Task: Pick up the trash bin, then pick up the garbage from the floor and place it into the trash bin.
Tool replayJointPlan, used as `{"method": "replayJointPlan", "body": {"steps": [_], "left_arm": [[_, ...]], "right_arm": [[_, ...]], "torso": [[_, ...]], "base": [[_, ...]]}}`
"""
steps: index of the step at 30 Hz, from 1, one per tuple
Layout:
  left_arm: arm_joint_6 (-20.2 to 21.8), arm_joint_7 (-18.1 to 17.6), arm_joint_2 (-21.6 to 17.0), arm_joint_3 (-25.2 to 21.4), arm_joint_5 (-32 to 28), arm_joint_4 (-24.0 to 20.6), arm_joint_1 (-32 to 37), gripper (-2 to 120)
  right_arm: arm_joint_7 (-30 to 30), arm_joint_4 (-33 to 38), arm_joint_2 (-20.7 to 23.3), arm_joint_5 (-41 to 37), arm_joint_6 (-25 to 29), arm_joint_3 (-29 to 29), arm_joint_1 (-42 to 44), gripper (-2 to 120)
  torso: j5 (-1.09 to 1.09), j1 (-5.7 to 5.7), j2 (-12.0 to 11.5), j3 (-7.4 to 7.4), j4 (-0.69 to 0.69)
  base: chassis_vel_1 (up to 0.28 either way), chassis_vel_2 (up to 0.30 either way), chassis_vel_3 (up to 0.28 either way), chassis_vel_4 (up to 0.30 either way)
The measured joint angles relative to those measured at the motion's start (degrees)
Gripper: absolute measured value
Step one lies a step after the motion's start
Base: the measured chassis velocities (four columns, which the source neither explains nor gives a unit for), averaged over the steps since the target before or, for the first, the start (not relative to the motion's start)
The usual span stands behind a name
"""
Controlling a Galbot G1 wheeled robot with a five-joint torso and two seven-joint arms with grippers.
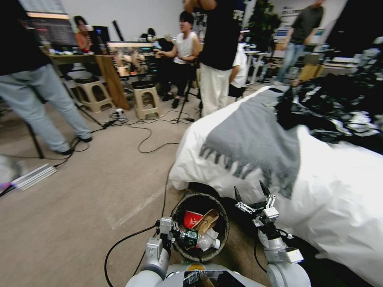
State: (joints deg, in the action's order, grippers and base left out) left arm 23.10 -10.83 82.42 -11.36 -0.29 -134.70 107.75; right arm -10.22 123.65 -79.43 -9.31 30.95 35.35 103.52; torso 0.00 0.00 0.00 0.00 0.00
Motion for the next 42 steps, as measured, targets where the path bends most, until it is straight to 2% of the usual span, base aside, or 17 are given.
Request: {"method": "replayJointPlan", "body": {"steps": [42], "left_arm": [[0.01,0.12,-0.02,-0.14,-0.15,-0.67,-0.16,0]], "right_arm": [[-0.22,-0.29,-0.12,0.24,0.06,-0.12,-0.15,100]], "torso": [[0.00,0.00,0.00,0.00,0.00]], "base": [[0.126,0.125,0.127,0.123]]}}
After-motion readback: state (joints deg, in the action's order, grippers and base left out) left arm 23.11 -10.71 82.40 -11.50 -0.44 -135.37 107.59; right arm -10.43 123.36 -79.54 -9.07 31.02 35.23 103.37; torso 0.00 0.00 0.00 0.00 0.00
